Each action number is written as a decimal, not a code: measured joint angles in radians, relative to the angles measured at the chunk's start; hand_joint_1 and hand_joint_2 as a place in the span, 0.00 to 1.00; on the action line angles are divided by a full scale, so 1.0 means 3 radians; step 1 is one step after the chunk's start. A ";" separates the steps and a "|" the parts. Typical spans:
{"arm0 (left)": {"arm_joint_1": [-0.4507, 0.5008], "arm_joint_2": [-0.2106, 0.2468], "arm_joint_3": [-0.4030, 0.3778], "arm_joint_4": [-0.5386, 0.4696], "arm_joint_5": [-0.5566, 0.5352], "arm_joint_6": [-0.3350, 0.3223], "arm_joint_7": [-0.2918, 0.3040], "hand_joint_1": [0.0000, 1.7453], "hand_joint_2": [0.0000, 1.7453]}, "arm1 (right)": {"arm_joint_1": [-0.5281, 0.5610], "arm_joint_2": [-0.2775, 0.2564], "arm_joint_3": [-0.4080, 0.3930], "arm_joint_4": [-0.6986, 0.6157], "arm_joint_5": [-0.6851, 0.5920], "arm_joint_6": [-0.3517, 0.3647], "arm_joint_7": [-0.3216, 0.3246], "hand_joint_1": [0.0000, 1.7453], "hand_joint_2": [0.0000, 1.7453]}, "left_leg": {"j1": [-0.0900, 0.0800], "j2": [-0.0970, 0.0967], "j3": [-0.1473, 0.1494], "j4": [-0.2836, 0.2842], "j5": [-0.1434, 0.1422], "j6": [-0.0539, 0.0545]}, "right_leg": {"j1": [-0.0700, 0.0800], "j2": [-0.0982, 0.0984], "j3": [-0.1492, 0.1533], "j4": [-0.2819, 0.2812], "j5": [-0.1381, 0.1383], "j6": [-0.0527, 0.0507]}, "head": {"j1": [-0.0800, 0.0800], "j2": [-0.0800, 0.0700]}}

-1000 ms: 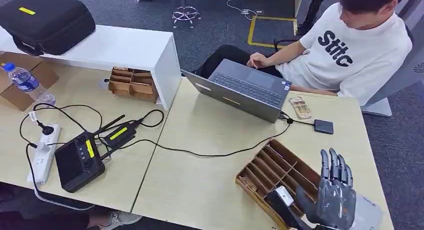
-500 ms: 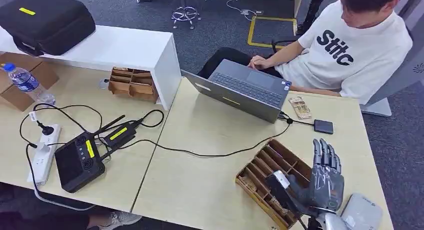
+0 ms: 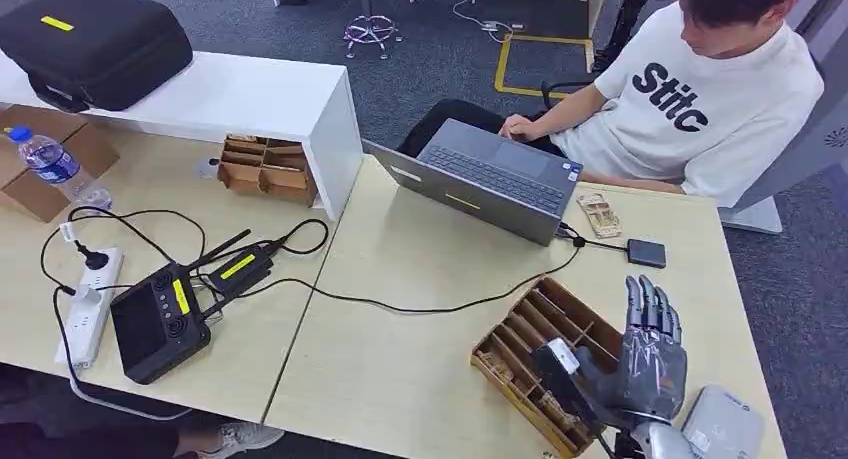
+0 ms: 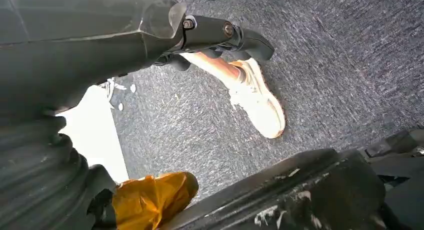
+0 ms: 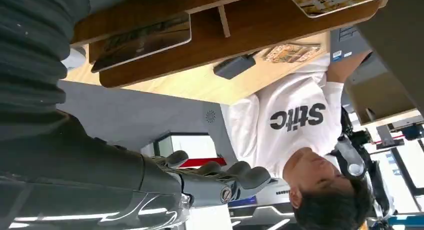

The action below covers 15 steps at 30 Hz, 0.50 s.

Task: Pass the card to the sensor for recognition and then transmit it.

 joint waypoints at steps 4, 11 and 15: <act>0.0000 0.0000 0.0001 0.0000 0.0000 0.0010 0.0000 0.00 1.00 | 0.0031 0.0005 -0.0069 -0.0036 -0.0004 -0.0018 -0.0005 0.00 1.00 | 0.0000 -0.0001 0.0000 0.0000 0.0000 0.0000 | 0.0000 -0.0001 0.0000 0.0000 0.0000 0.0000 | 0.0000 0.0000; 0.0000 0.0000 0.0001 0.0000 0.0000 0.0020 0.0000 0.00 1.00 | 0.0065 0.0011 -0.0181 -0.0083 -0.0010 -0.0027 -0.0004 0.00 1.00 | 0.0000 0.0000 0.0000 0.0000 0.0000 0.0000 | 0.0000 0.0000 0.0000 0.0000 0.0000 0.0000 | 0.0000 0.0000; 0.0000 0.0000 0.0001 0.0000 0.0000 0.0022 0.0000 0.00 1.00 | 0.0073 0.0013 -0.0197 -0.0092 -0.0010 -0.0027 -0.0005 0.00 1.00 | 0.0000 -0.0001 0.0000 0.0000 0.0000 0.0000 | 0.0000 -0.0001 0.0001 0.0000 0.0000 0.0000 | 0.0000 0.0000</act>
